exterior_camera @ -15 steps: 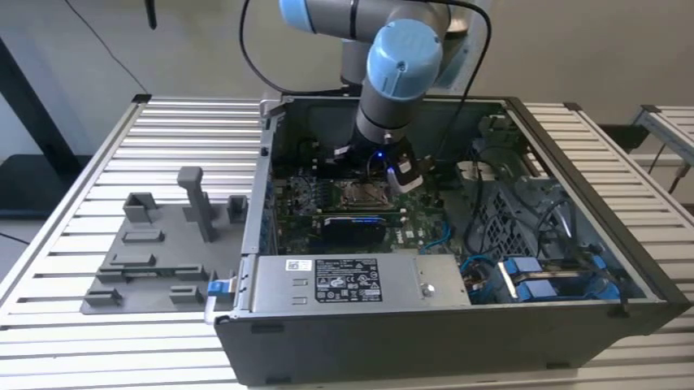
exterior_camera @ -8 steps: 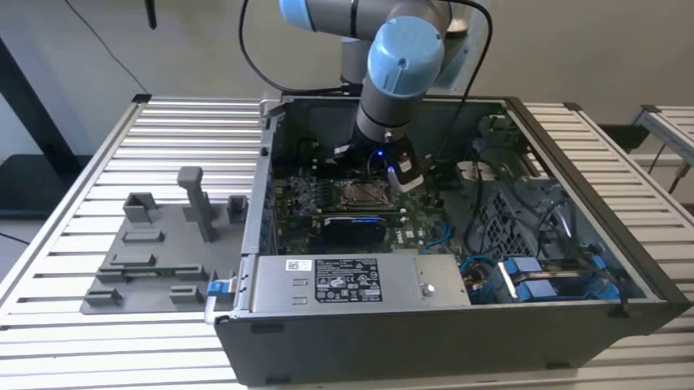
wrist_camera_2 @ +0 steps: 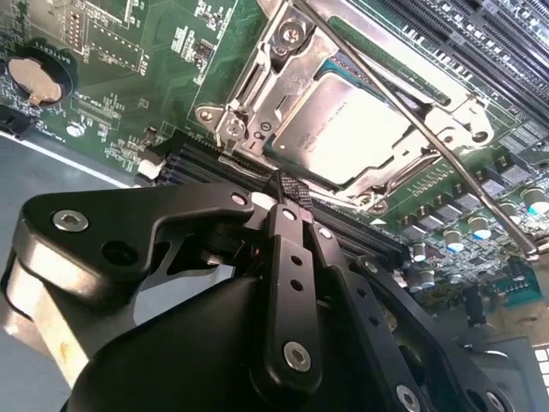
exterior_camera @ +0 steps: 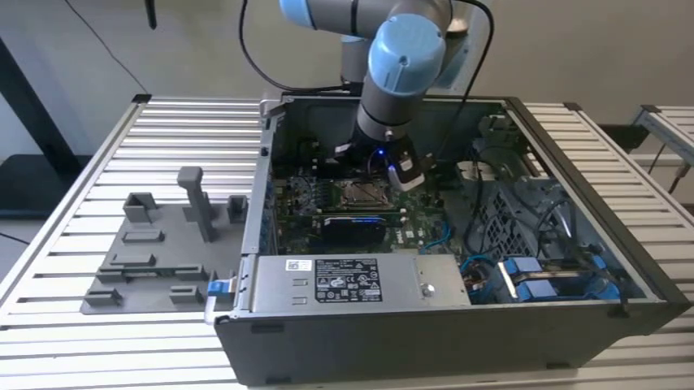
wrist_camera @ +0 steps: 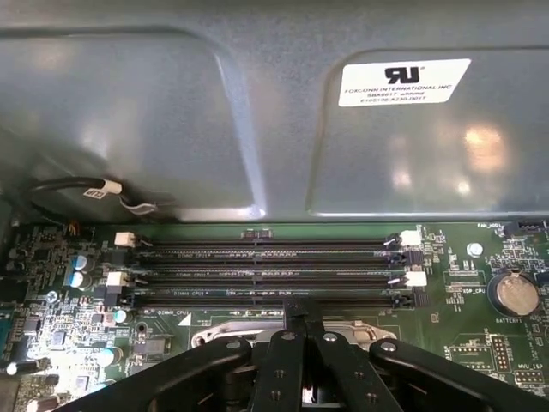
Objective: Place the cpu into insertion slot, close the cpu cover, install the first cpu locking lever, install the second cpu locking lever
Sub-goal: 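Install the first cpu locking lever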
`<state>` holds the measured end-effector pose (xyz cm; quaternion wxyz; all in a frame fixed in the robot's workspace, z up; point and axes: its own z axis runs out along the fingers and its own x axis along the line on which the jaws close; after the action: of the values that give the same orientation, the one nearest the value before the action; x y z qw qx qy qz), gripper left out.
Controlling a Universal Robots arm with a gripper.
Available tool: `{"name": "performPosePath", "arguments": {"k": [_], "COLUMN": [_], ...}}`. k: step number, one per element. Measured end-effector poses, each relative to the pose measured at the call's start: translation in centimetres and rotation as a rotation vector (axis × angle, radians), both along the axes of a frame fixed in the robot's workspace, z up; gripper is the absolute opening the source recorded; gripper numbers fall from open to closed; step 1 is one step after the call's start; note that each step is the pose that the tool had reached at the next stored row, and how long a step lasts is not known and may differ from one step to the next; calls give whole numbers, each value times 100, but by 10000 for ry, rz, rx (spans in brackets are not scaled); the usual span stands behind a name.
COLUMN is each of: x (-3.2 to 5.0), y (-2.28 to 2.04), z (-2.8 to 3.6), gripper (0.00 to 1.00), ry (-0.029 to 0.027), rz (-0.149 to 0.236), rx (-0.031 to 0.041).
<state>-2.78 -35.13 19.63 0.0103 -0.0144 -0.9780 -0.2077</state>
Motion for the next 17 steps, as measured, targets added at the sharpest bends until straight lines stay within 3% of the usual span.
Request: {"name": "performPosePath", "arguments": {"k": [3, 8, 12, 17], "x": [-47, -256, -388, -411], "y": [-12, -24, -28, -25], "z": [57, 76, 76, 60], "gripper": [11, 11, 11, 11], "ry": [-1, -2, -28, -59], "rz": [2, 1, 1, -5], "rx": [100, 180, 182, 182]}}
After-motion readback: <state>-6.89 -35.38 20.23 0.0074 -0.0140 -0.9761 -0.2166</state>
